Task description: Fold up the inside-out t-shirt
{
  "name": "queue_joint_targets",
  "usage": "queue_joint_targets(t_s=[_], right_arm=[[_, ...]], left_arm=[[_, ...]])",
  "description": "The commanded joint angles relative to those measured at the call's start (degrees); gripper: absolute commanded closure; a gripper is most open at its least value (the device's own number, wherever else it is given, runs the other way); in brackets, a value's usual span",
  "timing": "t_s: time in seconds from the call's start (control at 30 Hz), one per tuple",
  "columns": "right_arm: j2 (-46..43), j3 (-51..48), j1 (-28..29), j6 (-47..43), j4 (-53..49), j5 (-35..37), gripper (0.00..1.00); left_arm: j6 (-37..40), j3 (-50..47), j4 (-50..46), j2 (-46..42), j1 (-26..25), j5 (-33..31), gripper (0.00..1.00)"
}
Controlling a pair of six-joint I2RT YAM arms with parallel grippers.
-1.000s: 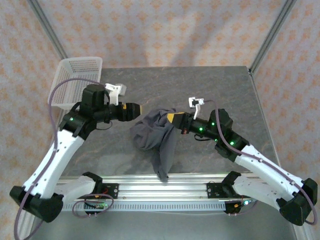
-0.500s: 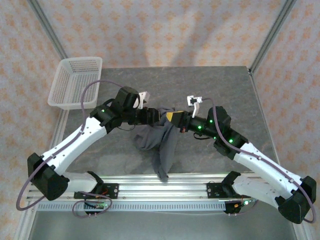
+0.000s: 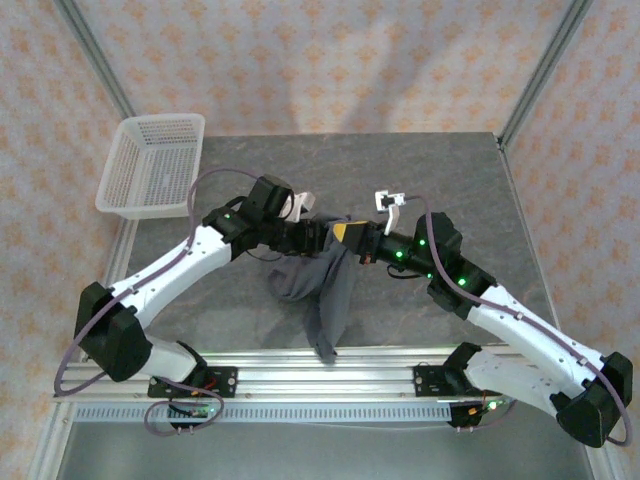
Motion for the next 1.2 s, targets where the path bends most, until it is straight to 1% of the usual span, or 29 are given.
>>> queue_joint_targets(t_s=[0.0, 0.07, 0.13, 0.2, 0.23, 0.27, 0.3, 0.37, 0.4, 0.43, 0.53, 0.57, 0.6, 0.63, 0.7, 0.73, 0.83, 0.93, 1.0, 1.1, 1.17], right_arm=[[-1.7, 1.3, -0.3, -1.8, 1.2, 3.9, 1.0], [-3.2, -0.7, -0.8, -2.6, -0.7, 7.1, 1.0], [-5.2, -3.7, -1.8, -5.2, -5.0, 11.6, 1.0], [-6.7, -8.4, -2.6, -7.7, -8.4, 17.0, 1.0], [-7.2, -11.6, -3.1, -8.9, -8.2, 18.6, 1.0], [-7.1, -14.1, -3.2, -10.0, -7.0, 18.7, 0.99], [-6.5, -15.7, -3.2, -10.9, -6.2, 18.2, 0.96], [-4.5, -15.4, -3.2, -11.1, -7.4, 16.8, 0.86], [-3.5, -14.4, -3.2, -10.9, -8.7, 16.4, 0.77], [-2.7, -13.1, -3.2, -10.6, -10.6, 16.9, 0.69], [-4.5, -7.5, -3.2, -10.1, -19.7, 20.9, 0.59], [-5.9, -6.2, -2.7, -10.7, -21.4, 21.9, 0.51], [-7.7, -5.2, -1.3, -13.2, -22.3, 23.4, 0.4], [-9.1, -4.4, 1.1, -17.3, -22.7, 26.3, 0.35], [-10.0, -2.7, 6.3, -27.2, -22.7, 30.7, 0.29], [-9.3, -1.5, 7.9, -31.4, -22.4, 32.7, 0.26], [-5.4, 2.2, 8.4, -38.8, -20.5, 36.8, 0.23], [-1.3, 3.6, 8.4, -48.3, -17.8, 36.3, 0.18], [1.6, 5.2, 7.7, -52.1, -18.3, 34.6, 0.19], [5.8, 8.2, 5.8, -52.3, -19.2, 31.8, 0.26], [7.7, 9.4, 4.6, -51.5, -19.0, 29.2, 0.37]], left_arm=[[-2.2, 0.4, 4.0, -1.1, -0.2, 4.5, 1.0], [-3.7, 2.1, 5.8, -4.9, 0.2, 1.8, 1.0], [-5.6, 4.9, 7.3, -9.0, 1.8, -0.3, 1.0], [-8.8, 7.1, 8.6, -11.1, 3.7, 0.1, 1.0], [-11.1, 7.5, 10.3, -11.7, 4.3, 1.1, 1.0], [-13.0, 7.5, 12.1, -12.0, 4.4, 1.8, 1.0], [-15.4, 7.0, 14.5, -12.4, 4.3, 2.5, 1.0], [-20.2, 5.1, 20.1, -12.7, 4.2, 3.7, 1.0], [-21.4, 4.5, 21.7, -12.7, 4.2, 3.9, 1.0], [-21.3, 4.6, 21.4, -12.5, 4.2, 3.9, 1.0], [-18.3, 6.0, 17.5, -11.8, 4.2, 3.7, 1.0], [-16.9, 6.7, 15.7, -11.6, 4.1, 3.6, 1.0], [-15.2, 7.4, 13.9, -11.4, 4.0, 3.6, 1.0], [-13.4, 8.2, 12.2, -11.2, 3.8, 3.6, 1.0], [-10.5, 9.7, 9.4, -10.5, 3.4, 3.9, 1.0], [-9.2, 10.5, 7.9, -10.1, 3.3, 4.2, 1.0], [-6.2, 12.3, 5.0, -9.3, 2.4, 5.4, 1.0], [-4.4, 13.0, 3.7, -8.7, 1.5, 6.1, 1.0], [-4.1, 13.1, 3.5, -8.5, 1.2, 6.8, 1.0], [-3.3, 13.5, 2.8, -8.1, 0.8, 7.2, 1.0], [-2.8, 13.7, 3.0, -7.9, 0.5, 8.1, 1.0]])
